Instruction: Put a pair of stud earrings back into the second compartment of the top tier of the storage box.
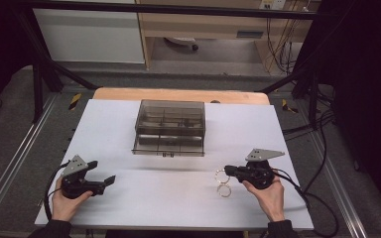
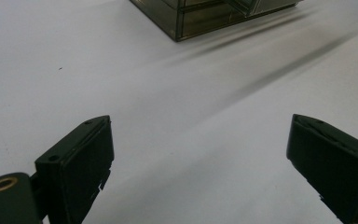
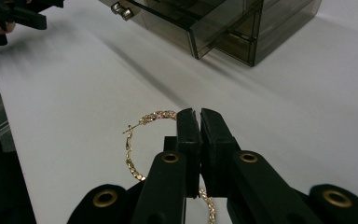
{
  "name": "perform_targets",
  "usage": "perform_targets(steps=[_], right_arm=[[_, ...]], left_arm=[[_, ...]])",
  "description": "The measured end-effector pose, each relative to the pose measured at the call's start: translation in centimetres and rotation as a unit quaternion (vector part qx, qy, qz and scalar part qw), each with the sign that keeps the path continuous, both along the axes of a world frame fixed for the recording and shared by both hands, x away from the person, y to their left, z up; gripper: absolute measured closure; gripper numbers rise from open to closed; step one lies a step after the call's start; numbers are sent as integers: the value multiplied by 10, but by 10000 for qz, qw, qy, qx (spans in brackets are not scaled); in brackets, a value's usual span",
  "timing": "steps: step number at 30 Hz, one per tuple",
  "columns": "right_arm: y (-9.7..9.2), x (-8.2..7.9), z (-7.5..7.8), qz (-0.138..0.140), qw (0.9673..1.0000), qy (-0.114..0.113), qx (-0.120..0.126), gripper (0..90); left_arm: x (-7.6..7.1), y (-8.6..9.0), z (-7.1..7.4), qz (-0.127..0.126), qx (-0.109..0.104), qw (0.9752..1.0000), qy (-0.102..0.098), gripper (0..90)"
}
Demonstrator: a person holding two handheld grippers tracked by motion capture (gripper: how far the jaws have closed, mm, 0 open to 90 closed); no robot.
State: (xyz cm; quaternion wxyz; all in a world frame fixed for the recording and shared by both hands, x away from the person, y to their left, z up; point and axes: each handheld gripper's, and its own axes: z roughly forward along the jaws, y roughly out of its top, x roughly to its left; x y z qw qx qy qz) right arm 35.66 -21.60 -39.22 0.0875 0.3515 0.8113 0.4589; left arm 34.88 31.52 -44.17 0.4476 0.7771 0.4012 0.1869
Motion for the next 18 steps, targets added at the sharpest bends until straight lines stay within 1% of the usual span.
perform_targets(steps=[4,7,10,18], right_arm=[[5,2,5,10,10000,-22,16,869],[11,4,12,37,10000,-71,18,869],[15,6,15,41,9999,-116,42,868],[36,14,30,142,9996,-221,45,869]], left_arm=[[0,0,0,2,0,10000,-1,72],[0,0,0,2,0,10000,0,73],[0,0,0,3,-5,10000,0,73],[0,0,0,1,-7,10000,-5,73]])
